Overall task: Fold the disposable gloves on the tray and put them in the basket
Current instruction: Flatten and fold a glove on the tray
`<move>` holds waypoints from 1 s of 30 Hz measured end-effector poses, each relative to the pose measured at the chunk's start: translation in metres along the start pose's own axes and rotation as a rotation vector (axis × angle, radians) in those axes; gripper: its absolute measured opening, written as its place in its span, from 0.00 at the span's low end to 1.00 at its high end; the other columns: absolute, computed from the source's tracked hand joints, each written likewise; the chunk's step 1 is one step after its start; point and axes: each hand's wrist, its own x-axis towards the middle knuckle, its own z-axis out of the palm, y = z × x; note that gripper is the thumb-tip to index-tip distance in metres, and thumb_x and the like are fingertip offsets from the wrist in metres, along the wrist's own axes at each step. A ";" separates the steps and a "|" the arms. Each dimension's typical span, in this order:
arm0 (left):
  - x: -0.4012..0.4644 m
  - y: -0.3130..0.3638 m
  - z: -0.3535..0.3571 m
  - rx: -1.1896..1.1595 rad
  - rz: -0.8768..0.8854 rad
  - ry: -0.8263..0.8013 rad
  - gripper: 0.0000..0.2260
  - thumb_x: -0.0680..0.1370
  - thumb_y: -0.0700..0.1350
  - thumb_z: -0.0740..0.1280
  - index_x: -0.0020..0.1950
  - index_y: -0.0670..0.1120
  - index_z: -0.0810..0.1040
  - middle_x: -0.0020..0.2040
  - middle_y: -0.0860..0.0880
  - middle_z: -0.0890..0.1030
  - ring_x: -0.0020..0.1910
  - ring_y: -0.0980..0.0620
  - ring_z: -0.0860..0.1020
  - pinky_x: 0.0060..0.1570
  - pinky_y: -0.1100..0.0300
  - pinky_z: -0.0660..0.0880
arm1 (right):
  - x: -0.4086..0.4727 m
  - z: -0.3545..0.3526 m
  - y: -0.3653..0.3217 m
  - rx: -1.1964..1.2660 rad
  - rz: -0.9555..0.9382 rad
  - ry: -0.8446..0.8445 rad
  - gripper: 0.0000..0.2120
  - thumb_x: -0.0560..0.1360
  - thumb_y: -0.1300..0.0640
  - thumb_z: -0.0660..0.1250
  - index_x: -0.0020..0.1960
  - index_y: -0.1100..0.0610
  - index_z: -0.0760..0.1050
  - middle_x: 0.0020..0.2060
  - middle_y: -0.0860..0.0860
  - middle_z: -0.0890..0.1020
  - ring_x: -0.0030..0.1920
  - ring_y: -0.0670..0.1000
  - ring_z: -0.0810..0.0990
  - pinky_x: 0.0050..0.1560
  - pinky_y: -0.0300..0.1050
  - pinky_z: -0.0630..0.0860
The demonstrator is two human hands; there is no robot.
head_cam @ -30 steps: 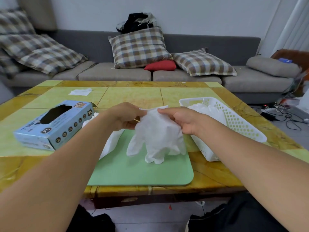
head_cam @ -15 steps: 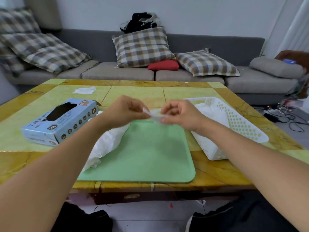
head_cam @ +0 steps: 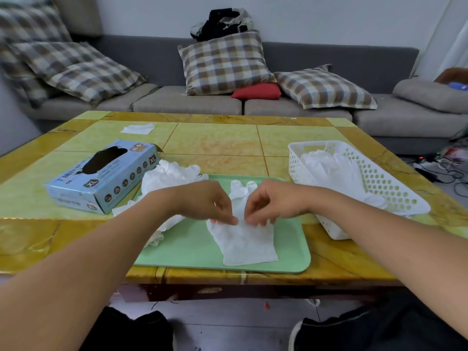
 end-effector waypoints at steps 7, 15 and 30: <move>0.021 -0.021 0.001 0.277 -0.182 0.188 0.22 0.66 0.64 0.78 0.50 0.51 0.81 0.46 0.55 0.77 0.46 0.54 0.76 0.50 0.54 0.77 | 0.043 0.008 0.009 -0.298 0.078 0.164 0.20 0.71 0.54 0.76 0.62 0.49 0.79 0.39 0.44 0.75 0.40 0.47 0.76 0.40 0.40 0.71; 0.015 -0.028 0.003 0.346 -0.227 0.086 0.34 0.65 0.68 0.77 0.61 0.47 0.77 0.55 0.51 0.77 0.53 0.50 0.76 0.58 0.51 0.77 | 0.049 0.003 0.008 -0.370 0.175 0.226 0.42 0.70 0.47 0.78 0.78 0.49 0.62 0.46 0.41 0.69 0.51 0.47 0.71 0.42 0.38 0.68; 0.003 -0.020 -0.012 0.232 -0.203 0.185 0.32 0.68 0.65 0.76 0.65 0.49 0.74 0.55 0.54 0.76 0.48 0.54 0.74 0.46 0.60 0.72 | 0.041 -0.005 0.019 -0.458 0.559 0.496 0.06 0.73 0.58 0.72 0.47 0.58 0.77 0.45 0.54 0.80 0.41 0.54 0.80 0.41 0.46 0.79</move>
